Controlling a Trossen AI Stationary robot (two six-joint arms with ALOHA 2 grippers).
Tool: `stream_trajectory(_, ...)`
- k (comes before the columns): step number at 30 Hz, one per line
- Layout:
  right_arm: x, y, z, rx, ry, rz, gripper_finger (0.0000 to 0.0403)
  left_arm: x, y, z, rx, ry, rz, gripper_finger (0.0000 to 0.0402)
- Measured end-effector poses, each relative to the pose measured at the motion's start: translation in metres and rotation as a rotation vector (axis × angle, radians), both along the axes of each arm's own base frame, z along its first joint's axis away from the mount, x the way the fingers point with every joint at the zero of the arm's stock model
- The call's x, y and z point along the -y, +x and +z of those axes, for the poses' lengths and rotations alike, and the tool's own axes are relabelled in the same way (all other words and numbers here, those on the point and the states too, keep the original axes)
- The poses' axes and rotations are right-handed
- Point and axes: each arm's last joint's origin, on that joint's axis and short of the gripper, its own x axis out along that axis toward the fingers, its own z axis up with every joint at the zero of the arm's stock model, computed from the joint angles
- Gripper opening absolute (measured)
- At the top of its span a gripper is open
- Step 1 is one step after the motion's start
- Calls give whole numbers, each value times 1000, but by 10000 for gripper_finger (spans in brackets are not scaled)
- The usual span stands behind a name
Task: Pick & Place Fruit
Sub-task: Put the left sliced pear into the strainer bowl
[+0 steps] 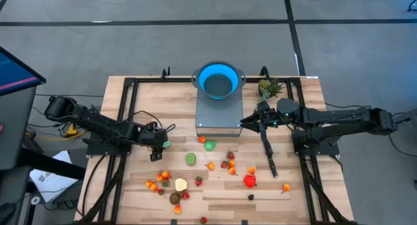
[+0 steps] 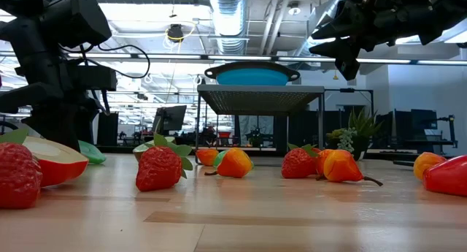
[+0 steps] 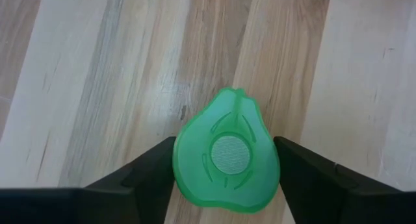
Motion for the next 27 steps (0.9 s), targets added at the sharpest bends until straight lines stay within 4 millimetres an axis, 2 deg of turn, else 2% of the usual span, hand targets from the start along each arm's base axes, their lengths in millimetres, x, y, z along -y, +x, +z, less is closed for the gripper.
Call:
stream_trajectory(9, 0, 0, 0, 0, 0, 0, 118, 0, 0, 0, 2, -7, -2, 244)
stream_trajectory(15, 0, 0, 0, 0, 0, 0, 118, 0, 1, 0, 4, -11, -4, 229)
stream_trajectory(22, 0, 0, 0, 0, 0, 0, 118, 1, 1, 0, 7, -16, -6, 238)
stream_trajectory(27, 0, 0, 0, 1, 0, 0, 118, 1, 1, 1, 13, -18, -6, 225)
